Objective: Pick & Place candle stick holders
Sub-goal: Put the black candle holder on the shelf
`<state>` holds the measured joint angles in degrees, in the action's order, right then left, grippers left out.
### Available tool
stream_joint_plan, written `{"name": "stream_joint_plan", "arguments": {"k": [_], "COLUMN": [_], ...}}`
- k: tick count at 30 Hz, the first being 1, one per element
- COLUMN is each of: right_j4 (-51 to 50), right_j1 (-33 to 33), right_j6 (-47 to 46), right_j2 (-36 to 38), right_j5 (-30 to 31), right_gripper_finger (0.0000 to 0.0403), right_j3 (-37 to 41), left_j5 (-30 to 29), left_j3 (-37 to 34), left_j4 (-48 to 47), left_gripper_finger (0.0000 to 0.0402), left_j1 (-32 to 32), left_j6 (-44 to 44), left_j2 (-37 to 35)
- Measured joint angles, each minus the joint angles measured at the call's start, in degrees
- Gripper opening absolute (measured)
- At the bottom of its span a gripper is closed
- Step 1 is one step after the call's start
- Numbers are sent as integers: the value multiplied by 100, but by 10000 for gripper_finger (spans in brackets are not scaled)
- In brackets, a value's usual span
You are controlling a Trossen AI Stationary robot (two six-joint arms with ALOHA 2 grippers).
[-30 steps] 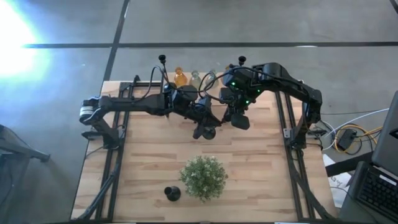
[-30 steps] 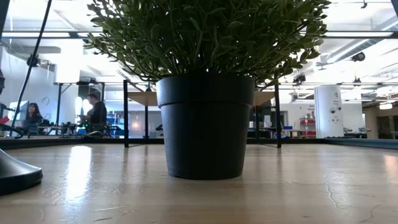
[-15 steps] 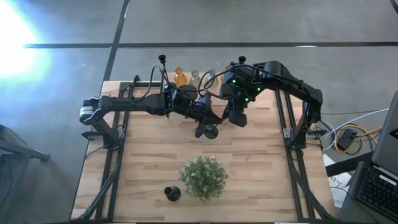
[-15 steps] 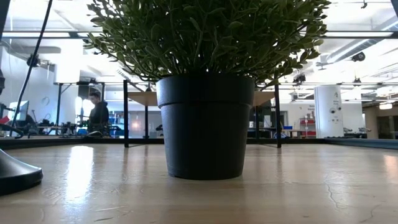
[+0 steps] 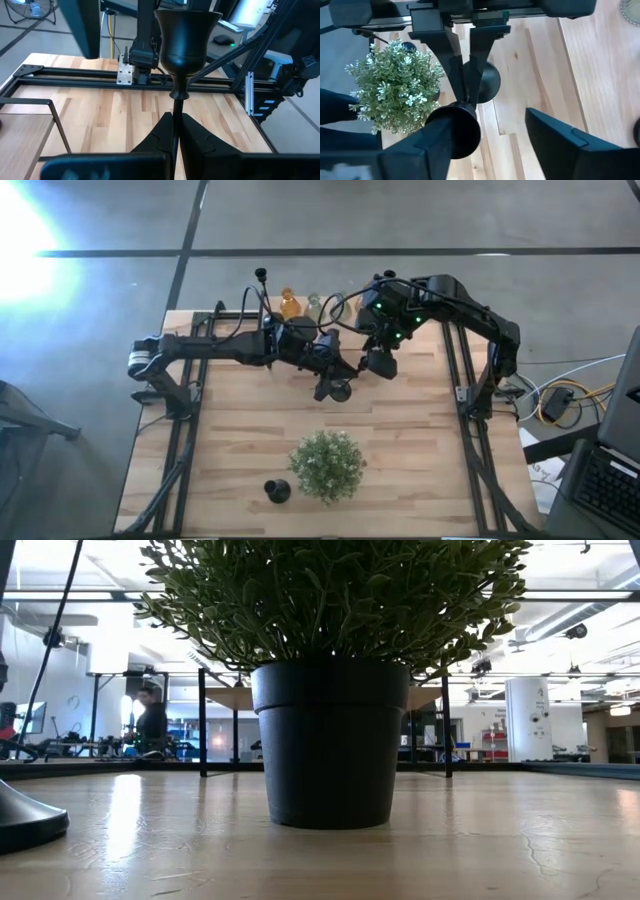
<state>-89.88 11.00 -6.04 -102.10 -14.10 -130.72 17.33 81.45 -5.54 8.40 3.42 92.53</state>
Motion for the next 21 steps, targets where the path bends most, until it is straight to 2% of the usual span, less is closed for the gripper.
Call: {"name": "stream_joint_plan", "arguments": {"k": [5, 10, 16, 21], "right_j4": [-3, 2, -27, -16], "right_j1": [1, 27, 42, 52], "right_j6": [-5, -60, -378, -671], "right_j2": [42, 200, 539, 912], "right_j5": [32, 36, -206, -109], "right_gripper_finger": [276, 298, 303, 293], "right_j3": [0, 2, 0, 15], "left_j5": [-35, -276, -516, -725], "left_j3": [-1, -4, -13, -13], "left_j4": [17, -44, -95, -111], "left_gripper_finger": [14, 14, 14, 14], "left_j1": [-2, -2, 34, 24], "left_j6": [-11, -2, 51, 44], "left_j2": [-10, -62, -63, -63]}}
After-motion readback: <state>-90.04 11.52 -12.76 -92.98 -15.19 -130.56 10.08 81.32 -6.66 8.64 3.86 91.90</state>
